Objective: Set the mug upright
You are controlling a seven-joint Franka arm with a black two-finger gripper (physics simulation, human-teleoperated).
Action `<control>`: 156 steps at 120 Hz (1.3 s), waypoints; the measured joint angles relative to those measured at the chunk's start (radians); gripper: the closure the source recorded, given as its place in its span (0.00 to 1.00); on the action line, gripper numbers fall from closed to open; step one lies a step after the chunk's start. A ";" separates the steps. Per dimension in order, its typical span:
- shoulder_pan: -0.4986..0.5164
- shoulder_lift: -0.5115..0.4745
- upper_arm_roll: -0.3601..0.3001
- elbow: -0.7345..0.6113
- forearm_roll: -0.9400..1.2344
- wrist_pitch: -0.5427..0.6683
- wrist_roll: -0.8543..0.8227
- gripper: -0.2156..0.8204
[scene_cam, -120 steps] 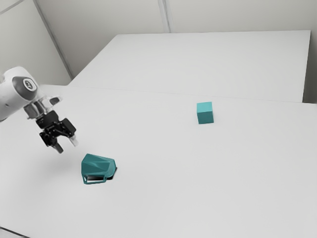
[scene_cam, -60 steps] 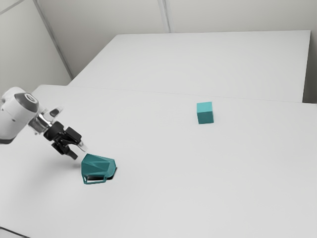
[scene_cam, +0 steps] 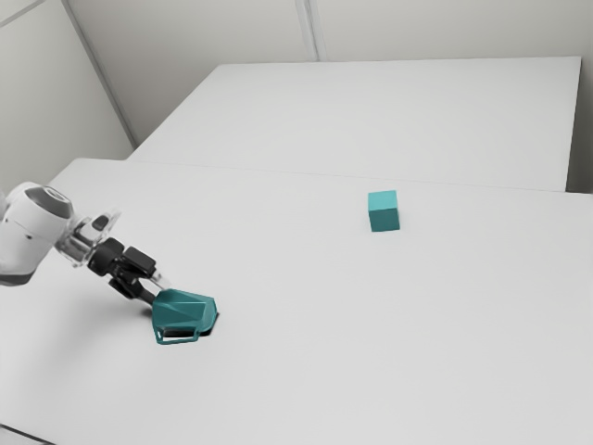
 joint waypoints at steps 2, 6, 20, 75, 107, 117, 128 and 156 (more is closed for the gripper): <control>-0.001 0.000 0.000 0.000 -0.002 -0.002 0.003 0.21; -0.002 0.001 0.000 -0.002 -0.007 -0.006 0.009 0.21; -0.003 0.004 0.000 -0.010 -0.020 -0.019 0.026 0.21; -0.013 0.008 0.000 -0.028 -0.049 -0.066 0.066 0.21; -0.017 0.009 0.000 -0.043 -0.059 -0.071 0.079 0.25; -0.017 0.010 0.000 -0.049 -0.064 -0.070 0.082 0.29; -0.017 0.012 0.000 -0.053 -0.070 -0.070 0.085 0.34; -0.020 0.015 0.000 -0.058 -0.084 -0.070 0.092 0.50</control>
